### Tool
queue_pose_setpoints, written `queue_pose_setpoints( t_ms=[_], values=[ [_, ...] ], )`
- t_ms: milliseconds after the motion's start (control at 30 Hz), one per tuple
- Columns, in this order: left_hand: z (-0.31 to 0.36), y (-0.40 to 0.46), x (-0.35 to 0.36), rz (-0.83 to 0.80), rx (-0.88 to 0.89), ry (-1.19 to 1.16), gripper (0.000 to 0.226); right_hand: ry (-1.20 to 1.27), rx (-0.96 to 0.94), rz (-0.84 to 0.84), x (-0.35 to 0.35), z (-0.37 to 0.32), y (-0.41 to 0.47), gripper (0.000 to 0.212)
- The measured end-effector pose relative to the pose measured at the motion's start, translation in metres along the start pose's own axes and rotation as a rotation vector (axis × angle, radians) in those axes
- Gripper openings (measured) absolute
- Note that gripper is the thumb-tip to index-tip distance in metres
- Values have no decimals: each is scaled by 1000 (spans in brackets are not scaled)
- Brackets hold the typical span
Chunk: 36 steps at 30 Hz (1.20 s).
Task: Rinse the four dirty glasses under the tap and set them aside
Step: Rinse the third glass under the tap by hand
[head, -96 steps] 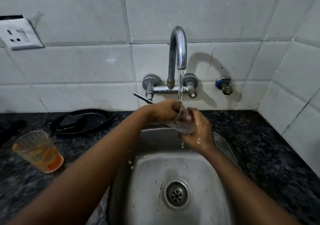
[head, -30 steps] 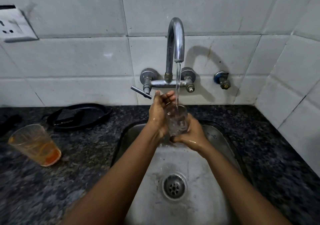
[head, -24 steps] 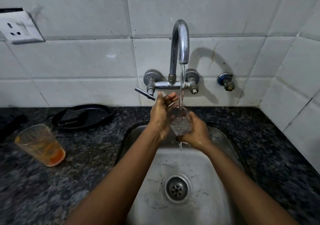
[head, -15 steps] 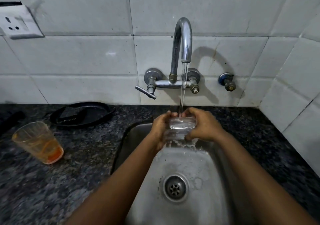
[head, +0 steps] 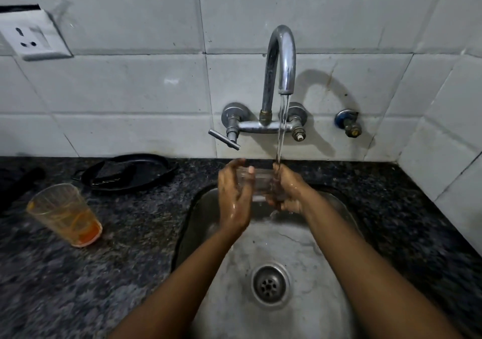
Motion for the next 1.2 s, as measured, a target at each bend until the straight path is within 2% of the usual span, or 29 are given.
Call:
queue_pose_setpoints(
  t_ms=[67, 133, 200, 333, 400, 467, 533, 567, 600, 667, 800, 867, 1000, 1100, 1200],
  values=[
    [24, -4, 4, -149, 289, 435, 38, 128, 93, -125, 7, 21, 5, 43],
    [25, -8, 13, -269, 418, 678, 46, 151, 123, -139, 5, 33, 4, 43],
    [21, -4, 11, -278, 370, 564, 44, 115, 59, -43, -4, 30, -4, 45],
    [25, 13, 17, -178, 226, 228, 36, 27, -313, 260, -31, 4, -28, 41],
    [16, 26, 27, -209, 85, 94, 36, -127, -511, 429, -48, -10, -47, 35],
    [-6, 33, 43, -285, -226, -73, 43, -382, -708, 516, -52, -26, -71, 32],
    [-26, 21, 70, -397, -594, -402, 50, -583, -897, 503, -41, -37, -92, 31],
    [-27, 14, 81, -421, -698, -556, 50, -623, -977, 467, -37, -38, -100, 27],
    [-26, 14, 86, -404, -731, -649, 48, -641, -1027, 418, -34, -35, -105, 24],
    [-25, 22, 85, -305, -700, -720, 37, -662, -993, 354, -36, -24, -105, 33],
    [-29, 27, 80, -166, -683, -775, 23, -743, -756, 319, -44, 2, -88, 75],
    [-26, 24, 77, -127, -646, -868, 24, -722, -730, 329, -44, 7, -79, 78],
    [-16, 27, 64, -85, -507, -1138, 22, -773, -620, 390, -30, -2, -65, 69],
    [-14, 30, 37, -55, -453, -955, 20, -803, -628, 336, -16, -10, -56, 72],
    [-29, 32, 2, 15, -534, -674, 13, -887, -587, 257, -5, -16, -44, 75]
  ],
)
Point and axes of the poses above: each hand's wrist, its own y-axis towards the middle knuckle, its own x-axis out of the palm, z = x × y, the point moved 9 cm from there along y, towards the middle knuckle, and after that the axes turned 15 degrees about -z, right-handed, at the moved point
